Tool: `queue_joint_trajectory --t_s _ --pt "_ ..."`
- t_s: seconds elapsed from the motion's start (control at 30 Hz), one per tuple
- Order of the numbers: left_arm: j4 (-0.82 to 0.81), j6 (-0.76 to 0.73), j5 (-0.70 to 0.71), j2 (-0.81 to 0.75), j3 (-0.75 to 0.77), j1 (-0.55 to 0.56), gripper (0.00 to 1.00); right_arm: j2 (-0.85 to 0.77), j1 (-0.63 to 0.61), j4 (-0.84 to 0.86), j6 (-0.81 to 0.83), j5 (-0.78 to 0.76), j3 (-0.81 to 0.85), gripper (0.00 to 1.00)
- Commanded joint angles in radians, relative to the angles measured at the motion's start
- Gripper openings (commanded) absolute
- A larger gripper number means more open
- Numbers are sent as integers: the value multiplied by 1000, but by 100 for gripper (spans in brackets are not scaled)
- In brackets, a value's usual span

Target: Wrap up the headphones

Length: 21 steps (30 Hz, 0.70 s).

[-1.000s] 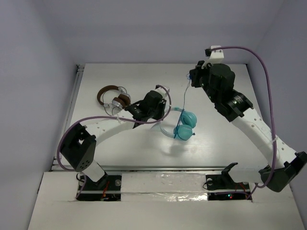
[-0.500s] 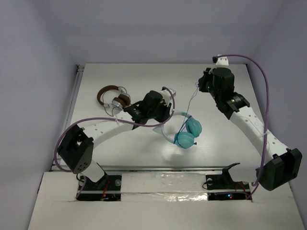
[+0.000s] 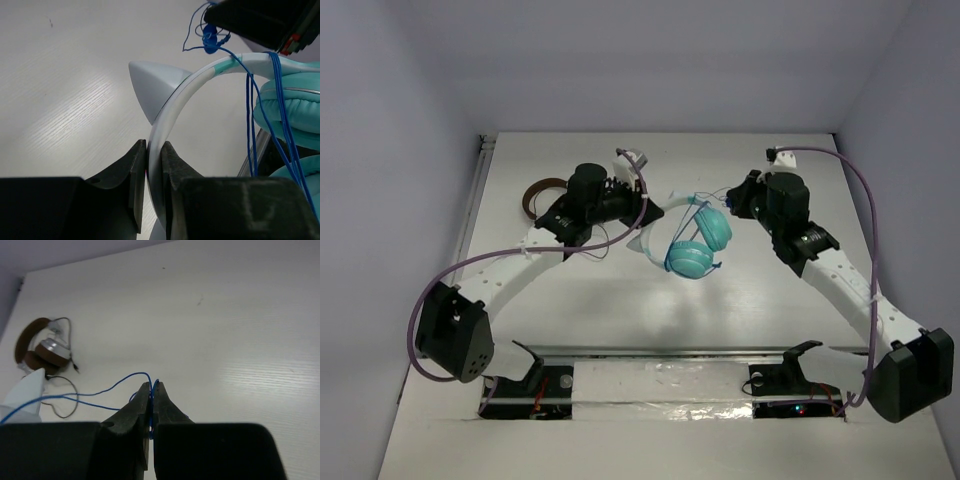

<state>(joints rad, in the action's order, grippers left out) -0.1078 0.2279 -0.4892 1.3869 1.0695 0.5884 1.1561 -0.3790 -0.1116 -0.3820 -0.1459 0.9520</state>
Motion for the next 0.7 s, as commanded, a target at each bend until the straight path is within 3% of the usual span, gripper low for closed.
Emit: queue_joint_trajectory --t_s 0.0,0.37,0.67 --pt "-196 122 -141 -66 -16 -45 0 -71 8 170 -53 121 -62 0" --pt "-415 407 3 -19 41 -78 0 -153 8 380 -207 412 -303 0" --pt "-452 550 179 92 89 -78 0 -144 -4 460 -278 479 -384 0"
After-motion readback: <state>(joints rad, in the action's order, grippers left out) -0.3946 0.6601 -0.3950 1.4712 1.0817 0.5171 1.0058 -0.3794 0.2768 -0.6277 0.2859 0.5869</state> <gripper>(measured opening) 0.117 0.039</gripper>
